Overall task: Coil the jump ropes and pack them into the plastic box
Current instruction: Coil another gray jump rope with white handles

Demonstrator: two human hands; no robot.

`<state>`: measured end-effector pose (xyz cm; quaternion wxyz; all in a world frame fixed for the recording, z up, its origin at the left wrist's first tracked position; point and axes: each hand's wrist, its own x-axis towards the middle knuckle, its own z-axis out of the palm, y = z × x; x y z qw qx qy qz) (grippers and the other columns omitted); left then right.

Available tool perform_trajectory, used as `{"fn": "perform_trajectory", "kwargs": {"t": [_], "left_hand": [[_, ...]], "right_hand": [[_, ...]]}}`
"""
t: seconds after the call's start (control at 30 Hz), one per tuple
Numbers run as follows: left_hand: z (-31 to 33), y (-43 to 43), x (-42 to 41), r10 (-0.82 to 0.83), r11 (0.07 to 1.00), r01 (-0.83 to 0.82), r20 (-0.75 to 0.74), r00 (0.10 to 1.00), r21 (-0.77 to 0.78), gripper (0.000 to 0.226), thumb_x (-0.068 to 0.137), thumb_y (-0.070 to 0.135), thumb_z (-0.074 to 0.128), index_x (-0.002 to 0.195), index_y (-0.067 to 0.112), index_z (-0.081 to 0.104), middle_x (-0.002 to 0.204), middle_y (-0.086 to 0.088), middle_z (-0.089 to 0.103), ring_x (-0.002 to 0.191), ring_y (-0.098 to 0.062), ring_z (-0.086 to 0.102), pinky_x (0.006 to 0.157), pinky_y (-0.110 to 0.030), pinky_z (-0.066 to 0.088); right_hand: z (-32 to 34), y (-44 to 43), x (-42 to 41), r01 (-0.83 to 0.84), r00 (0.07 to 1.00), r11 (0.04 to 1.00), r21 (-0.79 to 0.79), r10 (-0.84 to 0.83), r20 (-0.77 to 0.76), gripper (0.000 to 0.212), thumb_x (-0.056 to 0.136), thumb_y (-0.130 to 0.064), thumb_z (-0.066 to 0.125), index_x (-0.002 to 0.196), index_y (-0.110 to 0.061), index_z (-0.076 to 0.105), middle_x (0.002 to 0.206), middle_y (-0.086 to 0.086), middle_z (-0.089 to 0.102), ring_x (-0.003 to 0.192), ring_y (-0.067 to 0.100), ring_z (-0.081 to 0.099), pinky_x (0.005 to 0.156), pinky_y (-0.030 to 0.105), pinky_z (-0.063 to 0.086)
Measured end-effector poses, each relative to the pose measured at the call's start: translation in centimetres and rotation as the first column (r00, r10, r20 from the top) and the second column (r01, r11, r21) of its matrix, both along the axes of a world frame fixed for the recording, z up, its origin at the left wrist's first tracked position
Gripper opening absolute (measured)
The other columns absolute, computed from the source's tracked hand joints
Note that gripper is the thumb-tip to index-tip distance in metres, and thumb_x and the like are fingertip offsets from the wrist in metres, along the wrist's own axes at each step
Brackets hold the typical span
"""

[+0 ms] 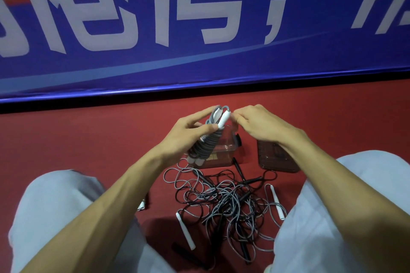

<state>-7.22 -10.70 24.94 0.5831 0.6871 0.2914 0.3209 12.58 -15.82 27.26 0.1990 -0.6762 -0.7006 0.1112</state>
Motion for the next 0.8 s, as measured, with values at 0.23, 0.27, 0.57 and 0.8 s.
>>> {"fn": "perform_trajectory", "kwargs": {"t": [0.23, 0.27, 0.57, 0.8], "left_hand": [[0.3, 0.0, 0.1, 0.085, 0.988, -0.072, 0.09, 0.992, -0.133, 0.025, 0.093, 0.014, 0.062, 0.115, 0.023, 0.07, 0.097, 0.004, 0.073, 0.083, -0.01, 0.066, 0.067, -0.022, 0.051], [0.4, 0.1, 0.1, 0.109, 0.986, -0.095, 0.097, 0.989, -0.139, 0.025, 0.093, 0.015, 0.062, 0.116, 0.019, 0.07, 0.097, 0.004, 0.073, 0.081, -0.01, 0.066, 0.066, -0.022, 0.051], [0.8, 1.0, -0.6, 0.305, 0.926, -0.254, 0.155, 0.94, -0.278, 0.027, 0.092, 0.018, 0.065, 0.118, 0.012, 0.067, 0.084, 0.001, 0.07, 0.058, -0.008, 0.063, 0.051, -0.019, 0.048], [0.6, 1.0, -0.6, 0.294, 0.925, -0.246, 0.137, 0.946, -0.289, 0.031, 0.09, 0.018, 0.067, 0.12, 0.012, 0.068, 0.084, 0.003, 0.072, 0.062, -0.005, 0.066, 0.053, -0.019, 0.05]], "right_hand": [[0.3, -0.2, -0.5, -0.099, 0.994, 0.991, -0.091, 0.094, -0.058, 0.039, 0.103, -0.038, 0.039, 0.081, -0.02, 0.066, 0.062, -0.005, 0.053, 0.062, 0.013, 0.051, 0.064, 0.027, 0.039], [0.4, -0.2, -0.7, -0.114, 0.992, 0.988, -0.102, 0.108, -0.058, 0.03, 0.102, -0.035, 0.042, 0.08, -0.025, 0.061, 0.065, -0.007, 0.051, 0.064, 0.012, 0.05, 0.065, 0.028, 0.038], [-0.1, 0.4, -1.9, 0.104, 0.88, 0.984, 0.141, -0.026, -0.473, 0.028, 0.079, -0.009, 0.076, 0.102, -0.017, 0.062, 0.075, -0.002, 0.071, 0.059, 0.012, 0.069, 0.066, 0.026, 0.056], [-0.3, 0.6, -2.3, 0.262, 0.783, 0.908, 0.327, -0.002, -0.622, 0.036, 0.079, -0.001, 0.076, 0.105, -0.014, 0.054, 0.097, 0.004, 0.073, 0.084, 0.011, 0.072, 0.079, 0.023, 0.056]]}}
